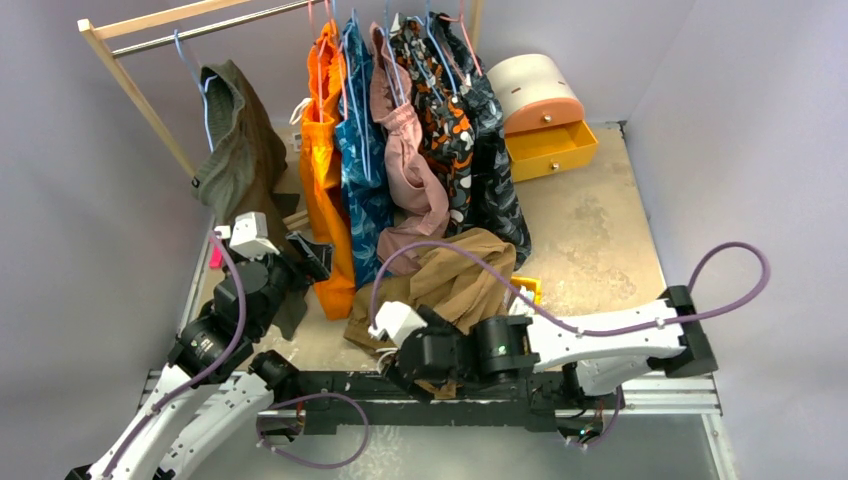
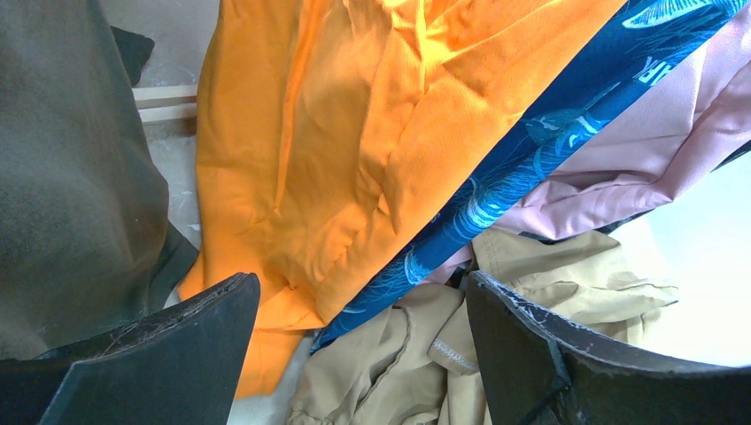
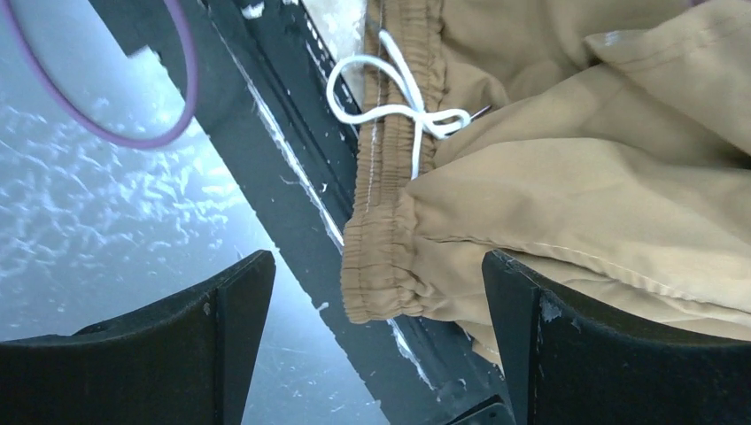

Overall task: Place the shorts on the hanger
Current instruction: Adjust the shorts at the center of the board.

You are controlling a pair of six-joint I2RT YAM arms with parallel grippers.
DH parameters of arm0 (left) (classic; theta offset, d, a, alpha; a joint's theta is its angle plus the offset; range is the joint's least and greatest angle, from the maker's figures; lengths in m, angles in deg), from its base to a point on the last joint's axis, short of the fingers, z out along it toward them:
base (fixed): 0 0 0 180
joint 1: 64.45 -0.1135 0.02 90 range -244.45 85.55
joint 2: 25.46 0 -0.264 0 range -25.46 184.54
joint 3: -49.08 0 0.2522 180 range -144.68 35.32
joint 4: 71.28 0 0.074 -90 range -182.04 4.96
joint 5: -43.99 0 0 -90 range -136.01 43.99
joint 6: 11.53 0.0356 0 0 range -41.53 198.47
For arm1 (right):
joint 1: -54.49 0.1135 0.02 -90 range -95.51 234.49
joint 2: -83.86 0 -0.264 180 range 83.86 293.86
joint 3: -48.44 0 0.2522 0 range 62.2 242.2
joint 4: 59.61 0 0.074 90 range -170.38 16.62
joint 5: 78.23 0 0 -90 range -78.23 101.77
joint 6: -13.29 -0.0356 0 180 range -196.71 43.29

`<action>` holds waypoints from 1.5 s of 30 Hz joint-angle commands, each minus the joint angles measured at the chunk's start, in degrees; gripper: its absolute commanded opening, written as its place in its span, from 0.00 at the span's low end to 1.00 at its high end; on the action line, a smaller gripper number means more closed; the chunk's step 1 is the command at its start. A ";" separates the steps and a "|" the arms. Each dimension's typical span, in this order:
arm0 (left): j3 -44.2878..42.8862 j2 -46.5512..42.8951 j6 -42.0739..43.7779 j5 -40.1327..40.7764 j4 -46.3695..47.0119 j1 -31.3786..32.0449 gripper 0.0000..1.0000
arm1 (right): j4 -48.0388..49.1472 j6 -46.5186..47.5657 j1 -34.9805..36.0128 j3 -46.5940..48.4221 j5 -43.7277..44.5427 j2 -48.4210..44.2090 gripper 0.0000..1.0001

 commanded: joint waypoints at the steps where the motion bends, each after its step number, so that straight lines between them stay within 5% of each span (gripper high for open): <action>1: -0.06 0.19 0.73 0.78 1.75 0.16 0.85 | -5.38 -1.49 2.83 1.40 6.52 5.88 0.90; 14: 0.03 -0.31 0.65 0.51 1.84 0.12 0.85 | -16.84 -6.67 2.78 2.14 7.95 15.51 0.89; 16: 0.03 -0.21 0.66 0.43 1.83 0.10 0.85 | -18.74 -8.37 2.18 2.97 9.44 16.91 0.70; 18: 0.07 0.07 0.68 0.30 1.90 0.15 0.85 | -20.32 -10.85 1.48 4.11 11.78 17.70 0.30; 20: -0.05 0.18 0.77 0.17 1.93 0.12 0.85 | -21.18 -12.63 0.52 6.28 13.59 17.90 0.01; 32: -0.06 -4.11 -0.31 2.83 1.24 0.11 0.85 | -5.47 -6.21 -7.04 26.01 26.51 -1.56 0.00; 35: 0.23 -7.26 -1.08 4.70 0.94 0.07 0.85 | -3.21 -7.65 -7.08 19.72 27.78 -9.15 0.00; 45: 0.35 -6.65 -1.16 4.42 1.03 0.17 0.86 | -1.29 -22.66 -7.00 -4.39 11.03 -26.13 0.00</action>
